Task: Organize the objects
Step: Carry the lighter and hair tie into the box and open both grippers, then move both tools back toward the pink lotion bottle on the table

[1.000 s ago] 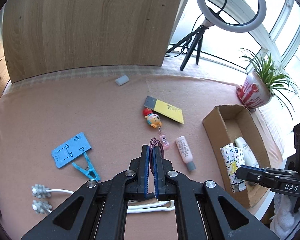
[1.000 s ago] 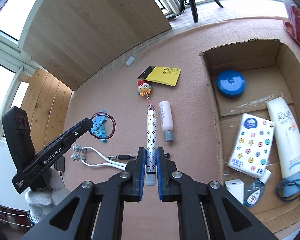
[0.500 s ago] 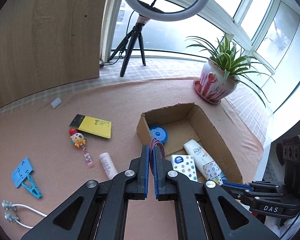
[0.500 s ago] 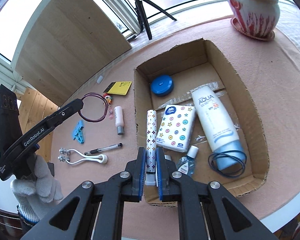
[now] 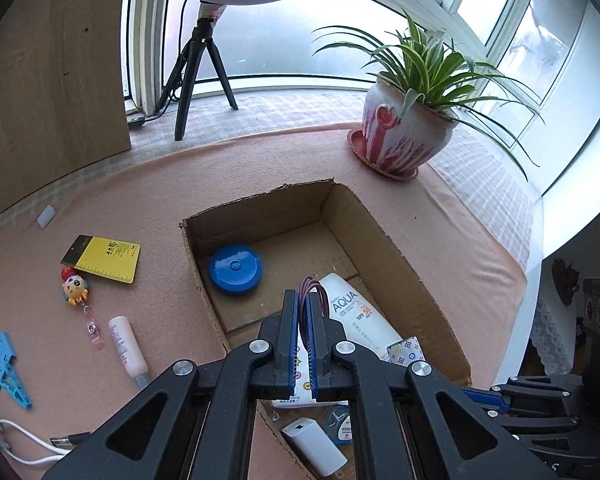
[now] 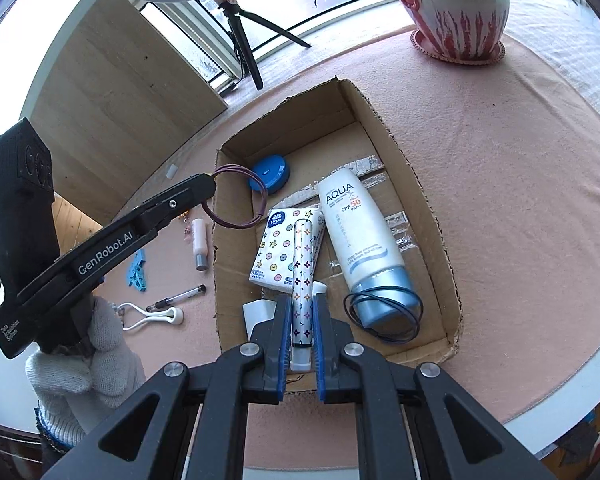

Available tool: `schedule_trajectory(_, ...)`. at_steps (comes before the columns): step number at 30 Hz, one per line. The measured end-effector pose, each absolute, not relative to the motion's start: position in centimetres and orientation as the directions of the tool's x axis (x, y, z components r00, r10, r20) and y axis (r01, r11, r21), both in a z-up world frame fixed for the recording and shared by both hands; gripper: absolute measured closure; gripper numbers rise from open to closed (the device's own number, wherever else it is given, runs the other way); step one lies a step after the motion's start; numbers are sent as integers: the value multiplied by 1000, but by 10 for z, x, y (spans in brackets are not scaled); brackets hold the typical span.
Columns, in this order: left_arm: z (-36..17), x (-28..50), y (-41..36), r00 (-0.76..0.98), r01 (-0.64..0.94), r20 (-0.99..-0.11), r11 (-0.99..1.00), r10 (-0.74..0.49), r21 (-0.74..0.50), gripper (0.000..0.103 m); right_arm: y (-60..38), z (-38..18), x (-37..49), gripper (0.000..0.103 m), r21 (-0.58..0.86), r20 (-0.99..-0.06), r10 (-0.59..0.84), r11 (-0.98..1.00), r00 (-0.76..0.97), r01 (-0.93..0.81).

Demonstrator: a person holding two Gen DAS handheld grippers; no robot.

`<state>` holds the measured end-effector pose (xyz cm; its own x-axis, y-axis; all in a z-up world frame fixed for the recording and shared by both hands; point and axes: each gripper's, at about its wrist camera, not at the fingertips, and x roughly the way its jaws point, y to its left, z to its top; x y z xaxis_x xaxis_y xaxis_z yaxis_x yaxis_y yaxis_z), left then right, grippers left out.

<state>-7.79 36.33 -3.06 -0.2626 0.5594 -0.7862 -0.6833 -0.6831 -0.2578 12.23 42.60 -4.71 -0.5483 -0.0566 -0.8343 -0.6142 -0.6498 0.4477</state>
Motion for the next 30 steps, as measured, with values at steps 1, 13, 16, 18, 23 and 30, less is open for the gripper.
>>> schedule_trajectory(1,-30,-77,365,-263,-685,-787,-682,559,-255,99,427,-48,123,93,447,-835,-56,-650,-547,-615)
schedule_trajectory(13,-34,-80,357,-288,-660,-803,-716,521,-228,82,423,-41,117,71,399,-841,-18,-697,-541,-596)
schedule_trajectory(16,-35,-83,346,-298,-645,-808,-731,508,-222,82,418,-41,113,71,396,-842,-25,-709,-540,-584)
schedule_trajectory(18,-37,-87,336,-301,-628,-814,-745,497,-223,82,414,-42,110,71,399,-840,-33,-715,-541,-575)
schedule_trajectory(23,-42,-99,308,-316,-589,-826,-779,466,-214,82,403,-43,99,71,403,-839,-49,-724,-542,-560)
schedule_trajectory(30,-51,-117,255,-342,-515,-845,-834,411,-198,82,384,-43,81,71,410,-839,-75,-740,-539,-534)
